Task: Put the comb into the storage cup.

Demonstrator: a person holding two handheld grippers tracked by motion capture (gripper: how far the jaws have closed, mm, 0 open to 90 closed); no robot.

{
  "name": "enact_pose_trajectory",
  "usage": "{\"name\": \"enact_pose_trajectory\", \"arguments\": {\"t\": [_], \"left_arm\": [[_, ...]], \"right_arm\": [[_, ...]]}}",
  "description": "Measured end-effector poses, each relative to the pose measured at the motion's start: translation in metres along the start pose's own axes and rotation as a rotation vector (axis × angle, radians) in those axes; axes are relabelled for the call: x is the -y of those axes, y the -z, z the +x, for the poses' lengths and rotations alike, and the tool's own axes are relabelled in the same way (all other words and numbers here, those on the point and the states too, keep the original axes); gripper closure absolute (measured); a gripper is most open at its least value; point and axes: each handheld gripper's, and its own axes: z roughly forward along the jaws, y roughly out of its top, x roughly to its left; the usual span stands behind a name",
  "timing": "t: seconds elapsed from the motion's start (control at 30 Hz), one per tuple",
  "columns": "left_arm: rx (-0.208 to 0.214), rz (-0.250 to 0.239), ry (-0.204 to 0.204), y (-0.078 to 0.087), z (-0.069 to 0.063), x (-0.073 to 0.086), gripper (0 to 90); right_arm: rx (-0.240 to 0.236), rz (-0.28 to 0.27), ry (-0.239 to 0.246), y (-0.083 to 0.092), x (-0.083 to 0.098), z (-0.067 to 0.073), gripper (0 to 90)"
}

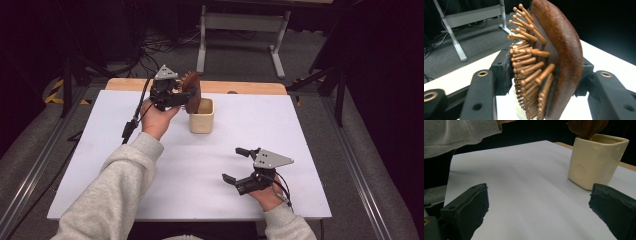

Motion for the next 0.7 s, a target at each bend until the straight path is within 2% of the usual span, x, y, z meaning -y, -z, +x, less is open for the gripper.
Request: {"name": "enact_pose_trajectory", "arguments": {"t": [0.13,0.17,0.2,0.23,0.3,0.33,0.4,0.47,0.6,0.67,0.7], "left_arm": [[0.005,-0.033,-0.019,0.003,-0.001,-0.001,30.6],[0.004,-0.043,-0.026,0.005,-0.001,-0.002,25.2],[-0.001,-0.050,-0.030,0.006,-0.002,-0.003,16.0],[-0.005,-0.046,-0.041,0.007,-0.002,-0.003,16.0],[-0.002,-0.034,-0.069,0.010,-0.002,-0.003,10.1],[-0.008,-0.032,-0.068,0.012,-0.003,-0.003,2.3],[-0.031,-0.047,-0.086,0.018,-0.004,-0.004,1.1],[-0.034,-0.063,-0.093,0.025,-0.005,-0.005,0.6],[-0.025,-0.080,-0.110,0.040,-0.007,-0.007,0.6],[-0.005,-0.106,-0.116,0.052,-0.009,-0.008,0.6],[-0.005,-0.106,-0.116,0.052,-0.009,-0.008,0.6]], "right_arm": [[0.001,-0.002,-0.002,0.000,0.000,-0.001,2.7],[0.001,-0.002,-0.003,0.000,0.000,-0.001,2.8],[0.002,-0.004,-0.003,0.001,0.000,-0.001,2.7],[0.002,-0.004,-0.003,0.001,0.000,-0.001,2.7],[0.004,-0.005,-0.002,0.001,0.000,-0.001,2.7],[0.006,-0.006,-0.003,0.001,-0.001,-0.001,2.7],[0.006,-0.006,-0.003,0.001,-0.001,-0.001,2.7],[0.008,-0.006,-0.001,0.001,-0.001,-0.001,2.7],[0.017,-0.015,0.001,0.003,-0.003,-0.003,2.7],[0.022,-0.026,-0.002,0.006,-0.005,-0.005,2.7],[0.027,-0.031,-0.001,0.007,-0.006,-0.006,2.7]]}}
